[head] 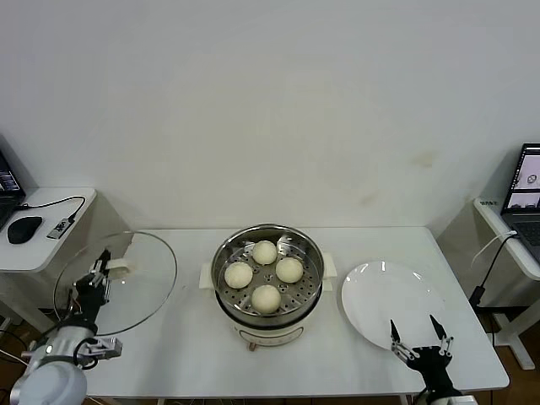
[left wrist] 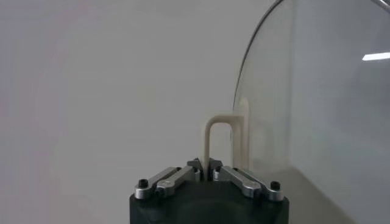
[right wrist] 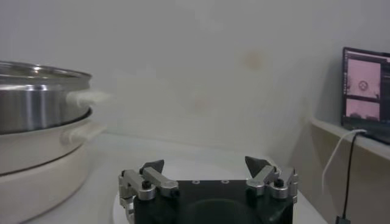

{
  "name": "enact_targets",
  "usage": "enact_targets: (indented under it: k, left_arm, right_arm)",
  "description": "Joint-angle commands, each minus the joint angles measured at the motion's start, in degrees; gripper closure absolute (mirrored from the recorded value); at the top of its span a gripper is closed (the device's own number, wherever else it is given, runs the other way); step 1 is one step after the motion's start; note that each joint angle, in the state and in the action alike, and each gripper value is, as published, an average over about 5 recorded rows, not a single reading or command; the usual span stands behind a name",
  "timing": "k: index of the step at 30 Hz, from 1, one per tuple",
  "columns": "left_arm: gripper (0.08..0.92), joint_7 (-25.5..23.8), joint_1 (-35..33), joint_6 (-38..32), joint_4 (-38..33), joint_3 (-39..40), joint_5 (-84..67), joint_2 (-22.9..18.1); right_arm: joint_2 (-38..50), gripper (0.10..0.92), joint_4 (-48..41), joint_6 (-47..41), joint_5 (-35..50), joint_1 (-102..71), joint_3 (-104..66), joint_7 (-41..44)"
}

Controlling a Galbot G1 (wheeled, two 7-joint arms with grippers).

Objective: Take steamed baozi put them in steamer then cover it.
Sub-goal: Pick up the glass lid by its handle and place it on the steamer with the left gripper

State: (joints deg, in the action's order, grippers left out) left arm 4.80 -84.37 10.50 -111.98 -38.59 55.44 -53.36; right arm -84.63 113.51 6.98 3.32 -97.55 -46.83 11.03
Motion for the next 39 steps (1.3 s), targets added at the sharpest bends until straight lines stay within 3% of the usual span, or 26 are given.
enact_targets:
  k: [1,7,15,26,39]
  left_arm:
    - [0.859,-6.72,5.34,10.31,-12.55,14.49,-3.24,8.92]
    - [0.859,-10.62,19.72,16.27,-11.48,29.74,-0.99,7.49]
    - [0.859,-18.25,30.73,22.31,-7.71,40.13,7.06,-1.27]
    - [0.859,-23.25,33.05,23.73,-3.23,44.54,16.48,-13.64]
    - [0.859,-22.50,33.83,22.55,2.19,48.31,17.97,-17.36]
  right_arm:
    - [-0.94,0.203,-1.30,0.55,-5.90,0.83,0.74,-0.33]
    - [-2.86,0.203,-2.48,-0.19,-7.14,2.03,1.44,-1.53]
    - [-3.53,0.203,-3.81,-0.96,-8.17,3.01,2.20,-4.10]
    - [-3.81,0.203,-4.82,-0.52,-9.54,3.23,2.20,-5.97]
    - [-3.88,0.203,-4.36,0.32,-9.75,2.43,1.98,-5.88]
